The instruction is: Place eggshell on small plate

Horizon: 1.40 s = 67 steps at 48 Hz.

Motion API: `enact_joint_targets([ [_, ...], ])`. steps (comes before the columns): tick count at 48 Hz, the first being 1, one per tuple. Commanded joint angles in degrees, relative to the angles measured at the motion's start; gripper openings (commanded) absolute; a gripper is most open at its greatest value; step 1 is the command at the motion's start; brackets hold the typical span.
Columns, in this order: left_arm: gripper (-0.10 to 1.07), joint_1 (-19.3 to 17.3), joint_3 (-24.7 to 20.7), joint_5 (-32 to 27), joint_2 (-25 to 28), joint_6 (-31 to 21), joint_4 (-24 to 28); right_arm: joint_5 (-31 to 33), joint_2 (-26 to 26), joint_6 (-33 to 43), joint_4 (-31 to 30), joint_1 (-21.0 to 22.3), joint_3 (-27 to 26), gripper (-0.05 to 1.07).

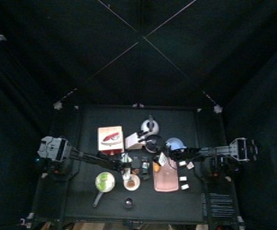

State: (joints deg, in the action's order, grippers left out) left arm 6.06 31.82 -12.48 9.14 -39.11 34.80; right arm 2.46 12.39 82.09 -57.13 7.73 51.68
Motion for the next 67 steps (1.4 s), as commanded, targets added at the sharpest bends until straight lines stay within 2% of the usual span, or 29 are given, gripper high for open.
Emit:
enact_joint_targets([
  [1, 0.40, 0.88, -1.05, 0.26, -1.76, -0.09, 0.18, -0.09, 1.41, 0.00, 0.09, 0.09, -0.44, 0.93],
  [15, 0.40, 6.24, -0.97, 0.26, -1.85, 0.00, 0.18, -0.09, 1.41, 0.09, 0.09, 0.09, -0.53, 0.93],
  [26, 0.42, 6.06, -0.79, 0.26, -1.23, 0.00, 0.09, -0.09, 1.41, 0.09, 0.18, 0.09, -0.53, 0.93],
  [45, 0.70, 5.98, -0.79, 0.26, -1.32, -0.09, -0.09, -0.09, 1.41, 0.09, 0.09, 0.09, -0.44, 0.93],
  [67, 0.70, 5.80, -0.62, 0.26, -3.60, -0.26, -2.55, -0.09, 1.41, 0.09, 0.09, -0.18, -0.44, 0.93],
])
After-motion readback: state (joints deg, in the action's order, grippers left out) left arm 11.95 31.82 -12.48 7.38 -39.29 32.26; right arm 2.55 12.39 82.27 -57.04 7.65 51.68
